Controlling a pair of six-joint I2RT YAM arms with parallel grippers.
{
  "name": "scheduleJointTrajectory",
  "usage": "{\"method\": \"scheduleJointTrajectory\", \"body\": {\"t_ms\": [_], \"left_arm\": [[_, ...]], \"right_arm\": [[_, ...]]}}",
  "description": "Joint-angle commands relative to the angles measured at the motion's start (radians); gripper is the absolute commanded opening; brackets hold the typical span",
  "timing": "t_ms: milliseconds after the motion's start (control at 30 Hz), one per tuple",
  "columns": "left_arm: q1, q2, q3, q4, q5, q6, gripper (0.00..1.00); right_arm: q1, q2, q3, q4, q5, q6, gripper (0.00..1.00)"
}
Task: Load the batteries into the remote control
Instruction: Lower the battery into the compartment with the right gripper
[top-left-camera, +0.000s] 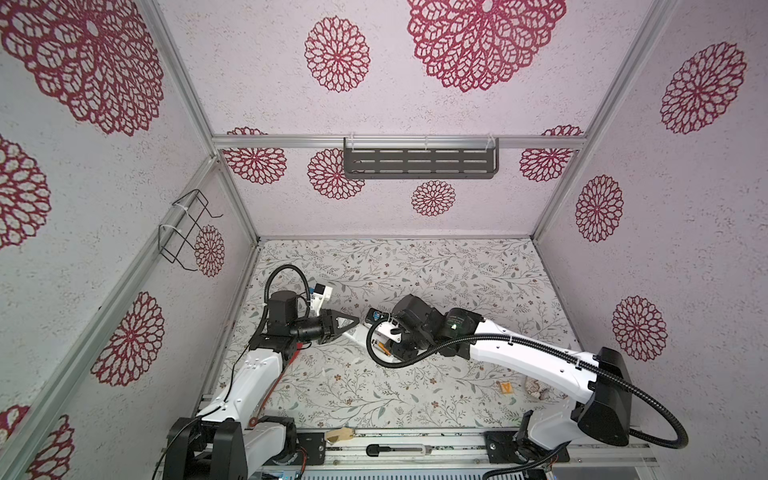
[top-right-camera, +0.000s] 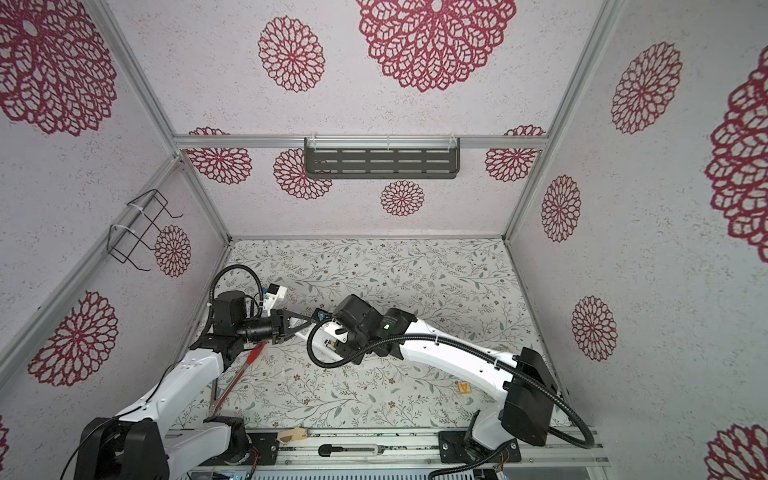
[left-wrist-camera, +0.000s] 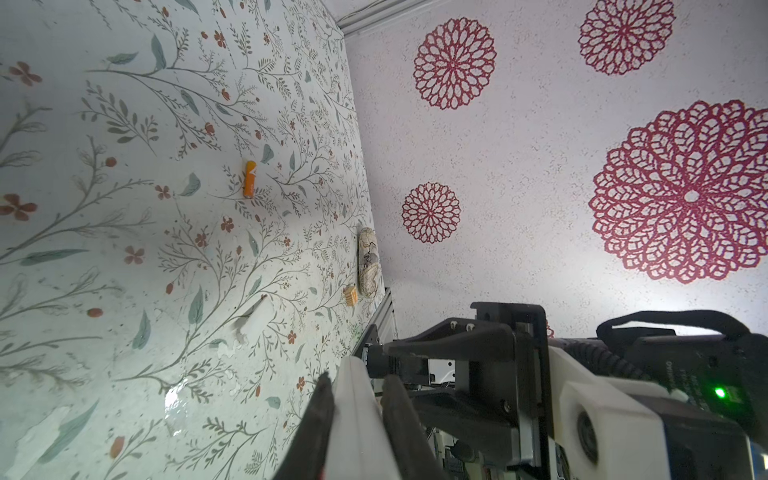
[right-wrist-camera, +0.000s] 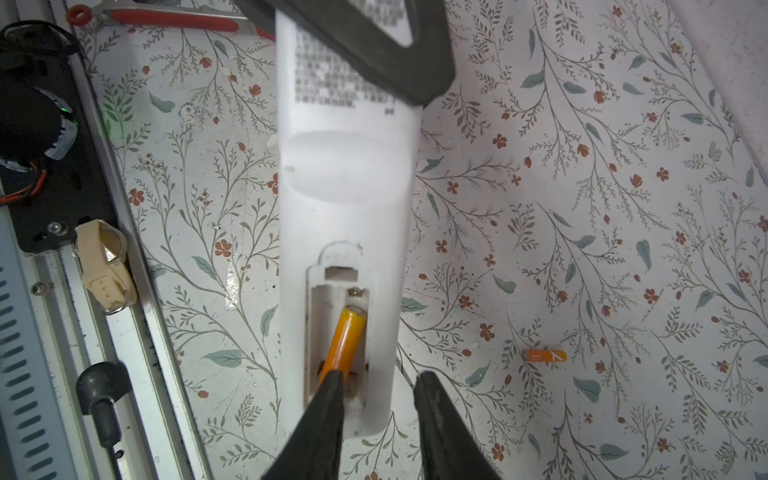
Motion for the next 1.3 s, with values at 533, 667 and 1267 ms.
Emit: {"method": "scheduleJointTrajectory", "body": {"t_ms": [533, 667, 1267], "left_arm": [[0.040, 0.012, 0.043, -0.055, -0.009, 0.050, 0.00], [0.041, 0.012, 0.043, -0.056, -0.008, 0.051, 0.00], [0.048, 0.004, 0.046, -0.066, -0.012, 0.058, 0.00]], "right_arm": [[0.019, 0.005, 0.020, 0.006, -0.013, 0.045, 0.28], [0.020, 0.017, 0.018, 0.026, -0.020, 0.060, 0.27], [0.022, 0.046, -0.016, 0.055, -0.027, 0.094, 0.22]]}}
